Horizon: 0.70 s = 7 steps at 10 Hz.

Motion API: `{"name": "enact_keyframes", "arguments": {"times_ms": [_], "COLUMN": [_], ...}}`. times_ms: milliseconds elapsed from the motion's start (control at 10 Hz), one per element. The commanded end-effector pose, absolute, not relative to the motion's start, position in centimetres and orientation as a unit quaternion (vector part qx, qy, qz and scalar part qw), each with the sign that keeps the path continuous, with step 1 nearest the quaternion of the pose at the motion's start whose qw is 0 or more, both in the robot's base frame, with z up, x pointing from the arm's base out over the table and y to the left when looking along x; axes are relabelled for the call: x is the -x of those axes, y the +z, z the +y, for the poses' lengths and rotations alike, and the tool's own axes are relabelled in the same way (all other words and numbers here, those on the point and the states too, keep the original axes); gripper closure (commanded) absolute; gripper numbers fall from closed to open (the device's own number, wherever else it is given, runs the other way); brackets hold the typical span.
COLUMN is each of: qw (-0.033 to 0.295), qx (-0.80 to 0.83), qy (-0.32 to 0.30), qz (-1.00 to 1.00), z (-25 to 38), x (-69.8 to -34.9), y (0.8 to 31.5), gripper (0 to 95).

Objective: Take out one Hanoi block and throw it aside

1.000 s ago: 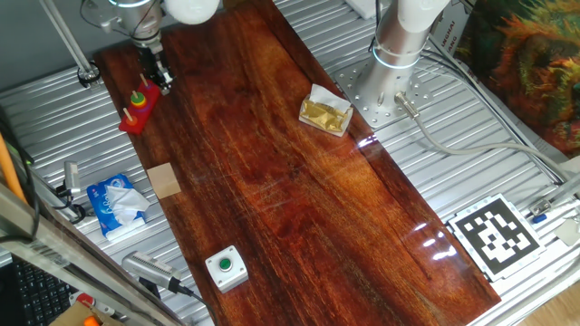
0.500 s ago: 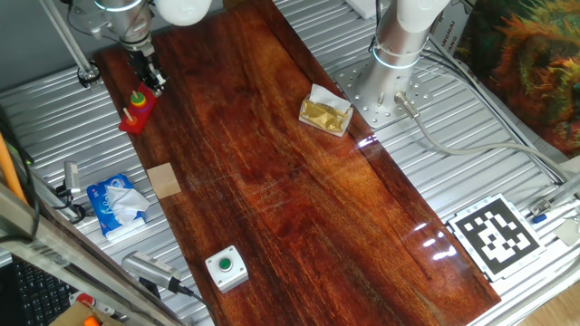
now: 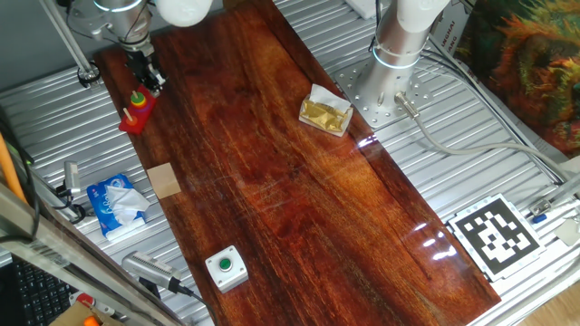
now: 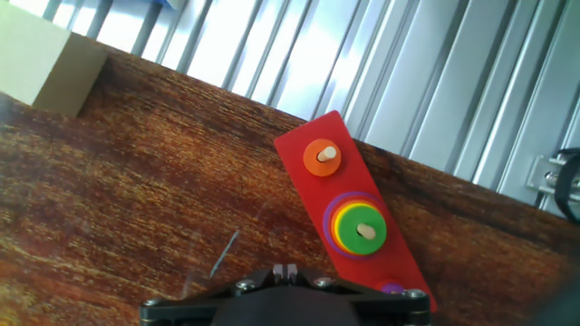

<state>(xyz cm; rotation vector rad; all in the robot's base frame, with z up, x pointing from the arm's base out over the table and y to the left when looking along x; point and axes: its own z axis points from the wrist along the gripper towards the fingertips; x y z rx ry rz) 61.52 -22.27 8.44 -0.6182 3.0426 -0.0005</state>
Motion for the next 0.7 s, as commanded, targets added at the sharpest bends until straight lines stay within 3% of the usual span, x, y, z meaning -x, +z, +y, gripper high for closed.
{"name": "enact_keyframes", "arguments": {"times_ms": [100,700], "qw": [0.019,0.011], "qx": [0.194,0.129], "qy": [0.001,0.006], "qz": [0.981,0.992], "z": [-22.26,-22.26], "x": [-61.54,-61.54], "y": [8.45,8.45], "gripper": [95.0,95.0]}}
